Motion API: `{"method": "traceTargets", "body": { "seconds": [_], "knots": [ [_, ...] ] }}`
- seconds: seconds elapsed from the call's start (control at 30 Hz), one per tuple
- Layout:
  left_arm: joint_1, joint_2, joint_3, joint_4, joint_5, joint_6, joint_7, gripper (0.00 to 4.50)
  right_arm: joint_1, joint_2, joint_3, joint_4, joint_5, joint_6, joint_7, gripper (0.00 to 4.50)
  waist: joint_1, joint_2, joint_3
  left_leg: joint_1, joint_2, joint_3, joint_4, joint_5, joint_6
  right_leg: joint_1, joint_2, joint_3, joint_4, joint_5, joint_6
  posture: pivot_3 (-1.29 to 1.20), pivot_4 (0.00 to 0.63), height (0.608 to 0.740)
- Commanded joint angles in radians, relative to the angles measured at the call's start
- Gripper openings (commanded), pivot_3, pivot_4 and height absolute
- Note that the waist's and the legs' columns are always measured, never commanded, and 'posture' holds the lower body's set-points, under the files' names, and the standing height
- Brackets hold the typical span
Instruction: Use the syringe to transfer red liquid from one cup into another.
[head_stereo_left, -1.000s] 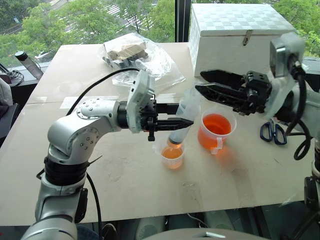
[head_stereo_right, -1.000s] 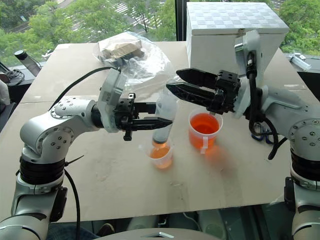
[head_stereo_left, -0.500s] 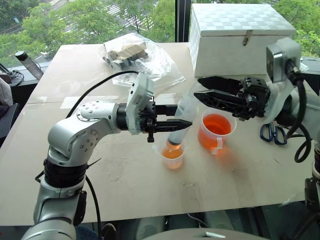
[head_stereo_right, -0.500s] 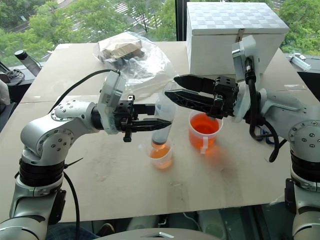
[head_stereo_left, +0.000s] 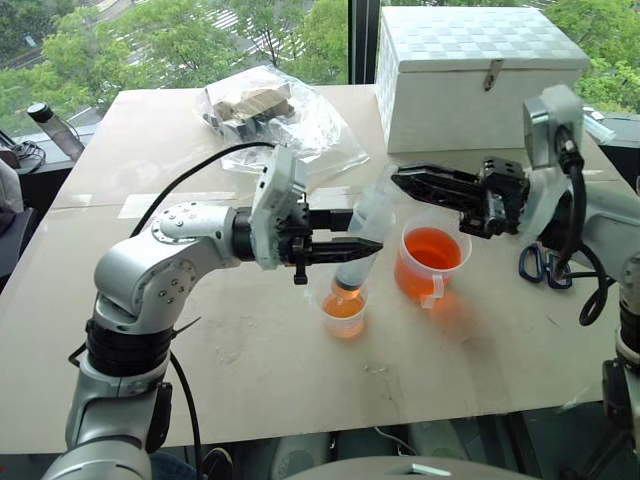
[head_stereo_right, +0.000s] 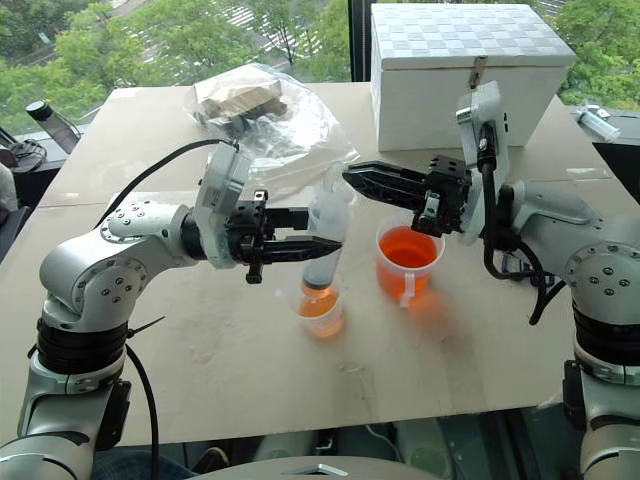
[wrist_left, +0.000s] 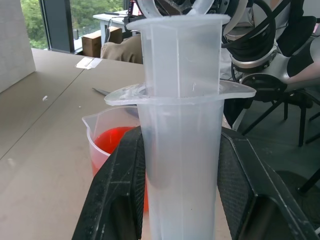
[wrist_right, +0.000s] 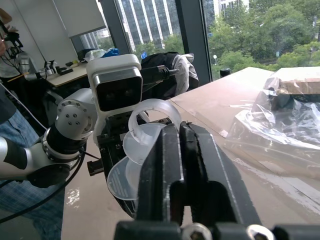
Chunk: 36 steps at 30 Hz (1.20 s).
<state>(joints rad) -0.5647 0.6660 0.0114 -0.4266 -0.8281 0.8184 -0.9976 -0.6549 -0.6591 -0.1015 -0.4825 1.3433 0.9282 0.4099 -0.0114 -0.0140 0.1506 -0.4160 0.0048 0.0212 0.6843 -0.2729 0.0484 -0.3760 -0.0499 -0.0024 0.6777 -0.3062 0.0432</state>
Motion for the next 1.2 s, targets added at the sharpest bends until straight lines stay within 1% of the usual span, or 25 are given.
{"method": "traceTargets", "body": {
  "seconds": [0.03,0.2,0.47,0.6,0.77,0.93,1.0,1.03,1.07,1.1,1.13,1.17,1.2],
  "knots": [
    [-0.002,0.006,0.008,-0.029,-0.007,-0.027,-0.01,1.39,-0.015,0.004,-0.007,-0.043,0.026,-0.001,-0.028,0.07,0.001,0.0,0.0,0.0,0.0,0.0,0.0,0.0,0.0,0.0,0.0,0.0,0.0,0.0,0.0,0.0,0.15,0.74],
    [-0.003,0.003,0.01,-0.028,-0.008,-0.029,-0.007,1.39,0.015,-0.024,0.011,-0.072,0.038,0.033,-0.014,0.07,0.001,0.0,0.0,0.0,0.0,0.0,0.0,0.0,0.0,0.0,0.0,0.0,0.0,0.0,0.0,0.0,0.15,0.74],
    [-0.031,-0.004,0.014,0.005,0.011,-0.049,-0.005,1.39,0.066,-0.076,0.085,-0.113,-0.112,0.026,0.091,0.07,0.0,0.0,0.0,0.0,0.0,0.0,0.0,0.0,0.0,0.0,0.0,0.0,0.0,0.0,0.0,0.0,0.15,0.74],
    [-0.038,-0.01,0.021,0.005,0.007,-0.044,-0.001,1.39,0.08,-0.088,0.101,-0.124,-0.139,0.034,0.112,0.07,0.001,0.0,0.0,0.0,0.0,0.0,0.0,0.0,0.0,0.0,0.0,0.0,0.0,0.0,0.0,0.0,0.15,0.74],
    [-0.049,-0.02,0.021,0.011,0.009,-0.044,0.005,1.39,0.076,-0.094,0.116,-0.137,-0.141,0.056,0.116,0.07,0.001,0.0,0.0,0.0,0.0,0.0,0.0,0.0,0.0,0.0,0.0,0.0,0.0,0.0,0.0,0.0,0.15,0.74],
    [-0.058,-0.021,0.022,0.019,0.015,-0.047,0.005,1.39,0.073,-0.082,0.113,-0.146,-0.1,0.062,0.118,0.07,0.001,0.0,0.0,0.0,0.0,0.0,0.0,0.0,0.0,0.0,0.0,0.0,0.0,0.0,0.0,0.0,0.15,0.74],
    [-0.059,-0.023,0.024,0.015,0.009,-0.042,0.007,1.39,0.051,-0.066,0.095,-0.115,-0.048,0.07,0.095,0.07,0.001,0.0,0.0,0.0,0.0,0.0,0.0,0.0,0.0,0.0,0.0,0.0,0.0,0.0,0.0,0.0,0.15,0.74],
    [-0.058,-0.024,0.025,0.012,0.006,-0.04,0.008,1.39,0.039,-0.057,0.08,-0.095,-0.007,0.074,0.081,0.31,0.0,-0.001,0.0,0.0,0.0,0.0,0.0,0.0,0.0,0.0,0.0,0.0,0.0,0.0,0.0,0.0,0.15,0.74],
    [-0.058,-0.025,0.026,0.011,0.004,-0.038,0.009,1.39,0.03,-0.052,0.068,-0.082,0.025,0.079,0.072,0.89,0.0,-0.001,0.0,0.0,0.0,0.0,0.0,0.0,0.0,0.0,0.0,0.0,0.0,0.0,0.0,0.0,0.15,0.74],
    [-0.058,-0.026,0.026,0.01,0.004,-0.037,0.009,1.39,0.025,-0.052,0.056,-0.074,0.045,0.08,0.067,0.99,0.0,-0.001,0.0,0.0,0.0,0.0,0.0,0.0,0.0,0.0,0.0,0.0,0.0,0.0,0.0,0.0,0.15,0.74],
    [-0.057,-0.027,0.027,0.008,0.004,-0.036,0.01,1.39,0.023,-0.048,0.041,-0.068,0.058,0.073,0.054,1.26,0.0,-0.001,0.0,0.0,0.0,0.0,0.0,0.0,0.0,0.0,0.0,0.0,0.0,0.0,0.0,0.0,0.15,0.74],
    [-0.056,-0.028,0.027,0.007,0.004,-0.035,0.01,1.39,0.024,-0.043,0.027,-0.064,0.065,0.064,0.036,1.87,0.0,-0.001,0.0,0.0,0.0,0.0,0.0,0.0,0.0,0.0,0.0,0.0,0.0,0.0,0.0,0.0,0.15,0.74],
    [-0.055,-0.029,0.029,0.004,0.002,-0.033,0.012,1.39,0.026,-0.04,0.004,-0.057,0.076,0.049,0.013,2.28,0.0,-0.001,0.001,0.0,0.0,0.0,0.0,0.0,0.0,0.0,0.0,0.0,0.0,0.0,0.0,0.0,0.15,0.74]
  ]
}}
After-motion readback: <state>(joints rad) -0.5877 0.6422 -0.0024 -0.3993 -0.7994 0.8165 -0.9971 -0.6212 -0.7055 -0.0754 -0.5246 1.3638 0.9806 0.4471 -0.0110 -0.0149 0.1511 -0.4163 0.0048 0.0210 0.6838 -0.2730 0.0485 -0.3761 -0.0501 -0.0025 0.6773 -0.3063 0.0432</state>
